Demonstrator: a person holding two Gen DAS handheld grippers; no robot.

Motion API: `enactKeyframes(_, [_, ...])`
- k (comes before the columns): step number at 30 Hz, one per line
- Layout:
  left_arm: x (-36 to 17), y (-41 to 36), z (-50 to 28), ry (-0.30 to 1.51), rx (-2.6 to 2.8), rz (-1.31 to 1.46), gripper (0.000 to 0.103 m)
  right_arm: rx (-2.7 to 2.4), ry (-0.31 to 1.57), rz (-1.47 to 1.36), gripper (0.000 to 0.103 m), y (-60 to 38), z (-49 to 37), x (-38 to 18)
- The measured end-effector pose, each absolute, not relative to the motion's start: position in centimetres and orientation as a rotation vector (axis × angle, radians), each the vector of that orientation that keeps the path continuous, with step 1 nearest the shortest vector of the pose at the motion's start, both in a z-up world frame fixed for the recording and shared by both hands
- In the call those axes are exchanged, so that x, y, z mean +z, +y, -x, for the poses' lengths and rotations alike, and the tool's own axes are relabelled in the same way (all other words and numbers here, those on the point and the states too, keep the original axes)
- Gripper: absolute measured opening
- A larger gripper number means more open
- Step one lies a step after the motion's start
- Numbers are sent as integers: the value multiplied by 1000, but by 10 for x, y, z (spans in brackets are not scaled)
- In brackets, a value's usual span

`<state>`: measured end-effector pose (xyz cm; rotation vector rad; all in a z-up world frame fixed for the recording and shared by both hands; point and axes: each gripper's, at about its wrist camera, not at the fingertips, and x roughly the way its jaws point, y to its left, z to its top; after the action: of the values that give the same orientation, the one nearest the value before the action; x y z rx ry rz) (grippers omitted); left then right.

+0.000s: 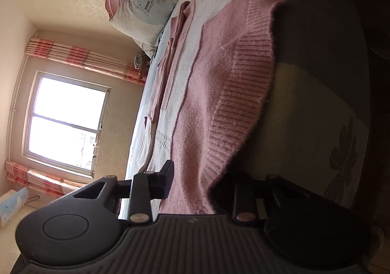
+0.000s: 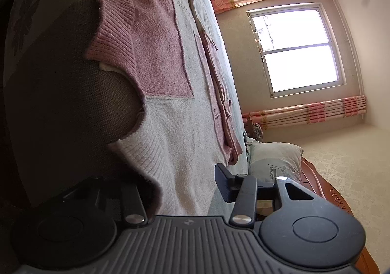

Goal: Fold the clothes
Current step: 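Close both tools on the pink hem band, then lift the hem with both tools and fold it over toward the collar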

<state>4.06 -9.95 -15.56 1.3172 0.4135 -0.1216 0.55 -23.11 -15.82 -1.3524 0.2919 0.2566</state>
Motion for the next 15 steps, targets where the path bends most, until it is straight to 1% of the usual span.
enactKeyframes(1, [-157,-100,-41,424,-126,-1312,3,266,304,1352,30,-229,-4,-160])
enactKeyframes(2, [-158,-101,-42,434,-130,-1306,1,273,314,1355,22,-228,-3,-163])
enactKeyframes(3, [-159,-102,-42,445,-134,-1300,1,274,319,1364,10,-226,-3,-165])
enactKeyframes(6, [-151,-101,-45,474,-149,-1250,1,277,325,1380,10,-222,-1,-169])
enactKeyframes(7, [-148,-100,-45,480,-153,-1238,4,277,326,1383,10,-222,-1,-169])
enactKeyframes(8, [-146,-99,-46,487,-156,-1227,4,282,330,1379,10,-222,-1,-167])
enactKeyframes(15, [-116,-94,-54,450,-147,-1193,3,317,358,1327,9,-225,-9,-141])
